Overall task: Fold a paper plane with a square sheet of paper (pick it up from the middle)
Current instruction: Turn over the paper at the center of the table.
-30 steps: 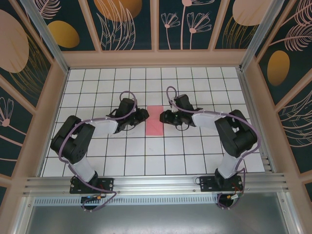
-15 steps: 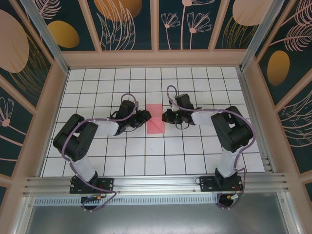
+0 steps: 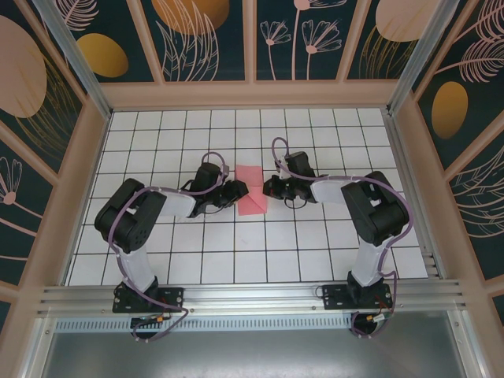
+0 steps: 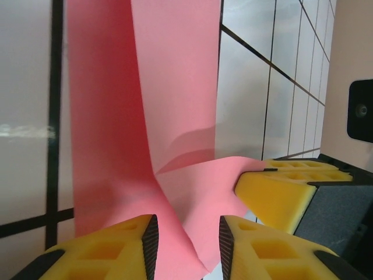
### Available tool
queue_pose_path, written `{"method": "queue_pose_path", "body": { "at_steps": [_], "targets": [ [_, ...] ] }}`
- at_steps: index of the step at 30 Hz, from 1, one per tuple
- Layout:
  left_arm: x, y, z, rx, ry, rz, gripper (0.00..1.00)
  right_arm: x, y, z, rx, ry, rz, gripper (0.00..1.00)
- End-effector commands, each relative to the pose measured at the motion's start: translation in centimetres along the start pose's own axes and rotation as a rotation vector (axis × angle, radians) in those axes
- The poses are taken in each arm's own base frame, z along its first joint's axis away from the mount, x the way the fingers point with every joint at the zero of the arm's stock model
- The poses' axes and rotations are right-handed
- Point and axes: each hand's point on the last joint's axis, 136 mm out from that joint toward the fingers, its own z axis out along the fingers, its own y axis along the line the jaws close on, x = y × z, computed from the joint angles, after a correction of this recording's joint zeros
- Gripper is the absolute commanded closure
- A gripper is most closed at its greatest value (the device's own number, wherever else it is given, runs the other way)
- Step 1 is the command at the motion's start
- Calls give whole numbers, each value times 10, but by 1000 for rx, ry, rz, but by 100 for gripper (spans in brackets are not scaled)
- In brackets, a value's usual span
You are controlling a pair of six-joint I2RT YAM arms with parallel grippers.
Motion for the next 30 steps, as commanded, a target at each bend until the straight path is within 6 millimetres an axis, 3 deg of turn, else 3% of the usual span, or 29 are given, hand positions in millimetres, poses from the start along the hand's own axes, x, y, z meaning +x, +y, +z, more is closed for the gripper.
{"method": "queue_pose_path", "body": {
  "at_steps": [1,13,18,21,26,30],
  "targets": [
    [-3,-16,4,70,11,73,66,-2,3,-4,-23,-13,-1,94],
    [-6,-18,17,93,31,131,68,-3,0,-7,-16,-17,10,93],
    [-8,-21,20,110,24,152,76,-7,6,-14,-25,-33,14,87],
    [-10,-20,22,106,19,170,81,-15,11,-28,-29,-74,16,79],
    [-15,-20,22,94,0,204,90,-33,11,-63,10,-188,15,51],
    [-20,-23,21,75,-18,228,99,-43,4,-88,72,-281,7,38]
  ]
}}
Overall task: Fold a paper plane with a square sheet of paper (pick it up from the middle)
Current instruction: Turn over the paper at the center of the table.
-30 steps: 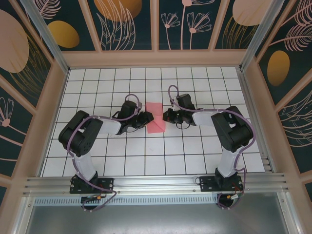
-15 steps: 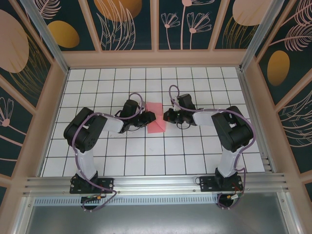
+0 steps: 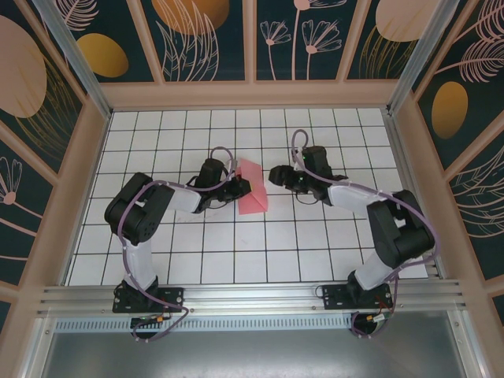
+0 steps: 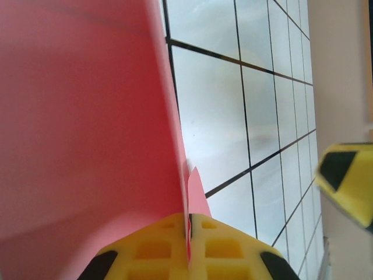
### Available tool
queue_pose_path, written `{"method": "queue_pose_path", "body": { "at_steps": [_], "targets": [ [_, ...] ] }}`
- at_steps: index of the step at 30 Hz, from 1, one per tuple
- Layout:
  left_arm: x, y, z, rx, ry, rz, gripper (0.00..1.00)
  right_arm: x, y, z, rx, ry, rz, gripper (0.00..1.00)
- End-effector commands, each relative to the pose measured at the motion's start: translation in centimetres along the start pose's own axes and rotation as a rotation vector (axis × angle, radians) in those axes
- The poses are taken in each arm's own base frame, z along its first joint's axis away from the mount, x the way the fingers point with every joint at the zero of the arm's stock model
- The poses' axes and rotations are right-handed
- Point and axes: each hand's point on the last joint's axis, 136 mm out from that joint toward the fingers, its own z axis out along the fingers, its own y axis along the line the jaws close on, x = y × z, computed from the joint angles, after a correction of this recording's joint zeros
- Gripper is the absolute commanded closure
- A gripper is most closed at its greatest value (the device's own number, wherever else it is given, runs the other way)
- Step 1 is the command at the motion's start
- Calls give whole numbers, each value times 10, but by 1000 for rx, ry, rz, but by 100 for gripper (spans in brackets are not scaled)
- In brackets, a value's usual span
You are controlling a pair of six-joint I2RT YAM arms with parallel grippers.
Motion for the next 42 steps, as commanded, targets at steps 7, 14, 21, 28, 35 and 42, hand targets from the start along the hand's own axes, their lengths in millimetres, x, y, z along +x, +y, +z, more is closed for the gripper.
{"method": "queue_pose_path", "body": {
  "at_steps": [7,14,21,28,35,42],
  "targets": [
    [-32,-29,-33,-130,-66,181,99,-34,-18,-60,145,-240,-52,19],
    [-68,-53,-87,-378,-143,348,96,-44,-28,-86,186,-346,-48,1],
    [-110,-31,-141,-842,-281,461,96,-43,-46,-96,242,-384,7,1],
    [-127,3,-157,-1222,-336,515,96,-39,-65,-98,282,-382,84,1],
    [-111,23,-114,-1350,-261,572,96,-40,-78,-101,327,-397,127,1],
    [-77,35,-49,-1307,-163,599,95,-45,-91,-114,386,-422,186,2]
  ]
}}
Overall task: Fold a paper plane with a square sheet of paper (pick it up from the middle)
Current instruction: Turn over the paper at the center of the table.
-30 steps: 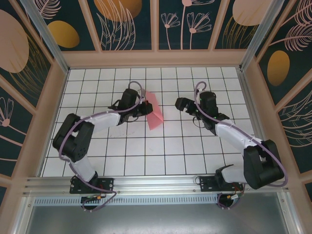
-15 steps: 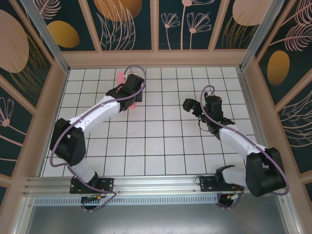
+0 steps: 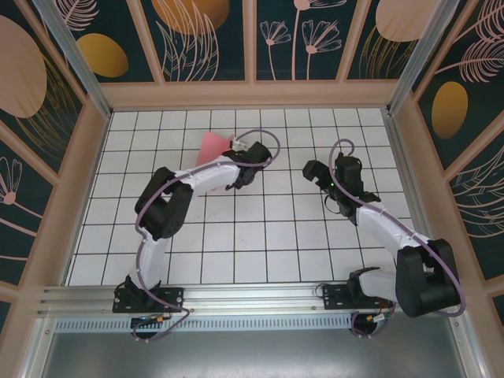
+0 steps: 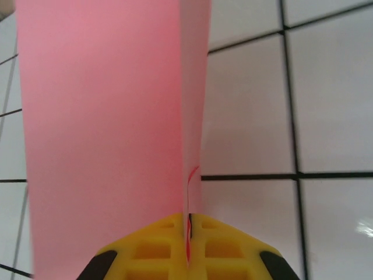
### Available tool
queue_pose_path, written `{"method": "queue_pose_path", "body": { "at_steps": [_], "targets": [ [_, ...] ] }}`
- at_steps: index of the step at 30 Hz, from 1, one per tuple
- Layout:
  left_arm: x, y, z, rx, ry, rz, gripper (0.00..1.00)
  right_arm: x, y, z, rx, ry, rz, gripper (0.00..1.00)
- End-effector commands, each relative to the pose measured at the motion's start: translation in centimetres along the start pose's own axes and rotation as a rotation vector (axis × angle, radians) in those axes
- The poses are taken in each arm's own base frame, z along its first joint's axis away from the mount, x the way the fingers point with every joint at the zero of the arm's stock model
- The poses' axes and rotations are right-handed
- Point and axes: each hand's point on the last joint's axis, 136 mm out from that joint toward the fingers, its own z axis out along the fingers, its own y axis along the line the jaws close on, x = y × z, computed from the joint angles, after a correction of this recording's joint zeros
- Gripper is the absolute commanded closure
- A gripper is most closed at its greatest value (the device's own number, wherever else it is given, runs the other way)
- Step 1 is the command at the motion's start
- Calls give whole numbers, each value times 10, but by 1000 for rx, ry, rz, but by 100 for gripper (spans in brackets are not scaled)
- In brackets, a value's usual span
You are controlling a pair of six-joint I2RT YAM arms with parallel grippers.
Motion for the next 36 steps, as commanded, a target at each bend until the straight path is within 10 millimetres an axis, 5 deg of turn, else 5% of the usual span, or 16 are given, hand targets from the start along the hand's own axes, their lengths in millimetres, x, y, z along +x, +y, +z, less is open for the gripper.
{"method": "queue_pose_path", "body": {
  "at_steps": [1,9,13,16,23,27,31,36],
  "targets": [
    [6,-18,1,6,24,10,95,-11,-12,-6,55,-34,46,2],
    [24,-63,2,102,68,42,92,-14,-30,-8,113,-41,82,2],
    [25,-74,-3,175,88,21,82,-15,-34,-8,118,-37,92,2],
    [15,-82,-22,291,80,-12,73,-18,-34,-9,119,-43,93,2],
    [-28,-97,-105,714,-40,-79,54,-13,-19,-4,55,15,67,3],
    [-53,-79,-145,830,-175,-136,38,-7,-10,-1,9,51,55,4],
    [-65,-41,-159,838,-283,-241,17,-3,2,1,-43,81,45,5],
    [-59,6,-126,783,-260,-409,6,16,40,15,-104,159,-38,14]
  ]
}}
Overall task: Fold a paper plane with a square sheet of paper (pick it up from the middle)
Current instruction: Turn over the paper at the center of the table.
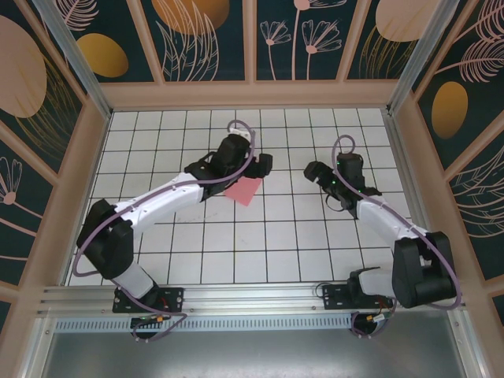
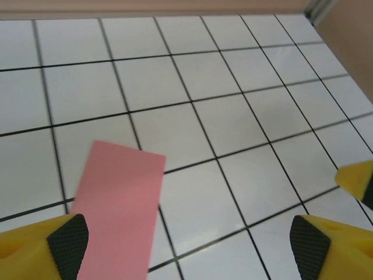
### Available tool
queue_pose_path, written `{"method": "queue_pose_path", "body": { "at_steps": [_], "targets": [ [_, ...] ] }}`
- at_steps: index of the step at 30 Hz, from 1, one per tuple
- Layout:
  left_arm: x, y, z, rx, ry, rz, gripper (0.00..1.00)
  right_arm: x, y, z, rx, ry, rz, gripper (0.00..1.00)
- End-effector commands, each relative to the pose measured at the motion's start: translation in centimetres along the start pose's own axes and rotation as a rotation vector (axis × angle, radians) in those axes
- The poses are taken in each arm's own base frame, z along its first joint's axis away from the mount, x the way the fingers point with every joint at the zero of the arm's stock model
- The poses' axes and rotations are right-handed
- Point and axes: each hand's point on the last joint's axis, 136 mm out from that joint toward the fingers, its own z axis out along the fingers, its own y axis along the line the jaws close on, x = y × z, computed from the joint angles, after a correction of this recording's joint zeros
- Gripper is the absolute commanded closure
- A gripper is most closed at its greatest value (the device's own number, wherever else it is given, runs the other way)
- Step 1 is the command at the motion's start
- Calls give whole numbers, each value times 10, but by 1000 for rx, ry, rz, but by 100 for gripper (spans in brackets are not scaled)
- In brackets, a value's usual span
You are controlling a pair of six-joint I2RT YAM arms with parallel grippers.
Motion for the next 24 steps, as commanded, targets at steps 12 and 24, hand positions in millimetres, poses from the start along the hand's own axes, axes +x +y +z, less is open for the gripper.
{"method": "queue_pose_path", "body": {
  "at_steps": [12,24],
  "targets": [
    [49,137,-1,-124,29,-451,2,98,152,103,-188,327,-272,61],
    [80,179,-3,-191,65,-577,1,168,178,172,-180,539,-391,67]
  ]
}}
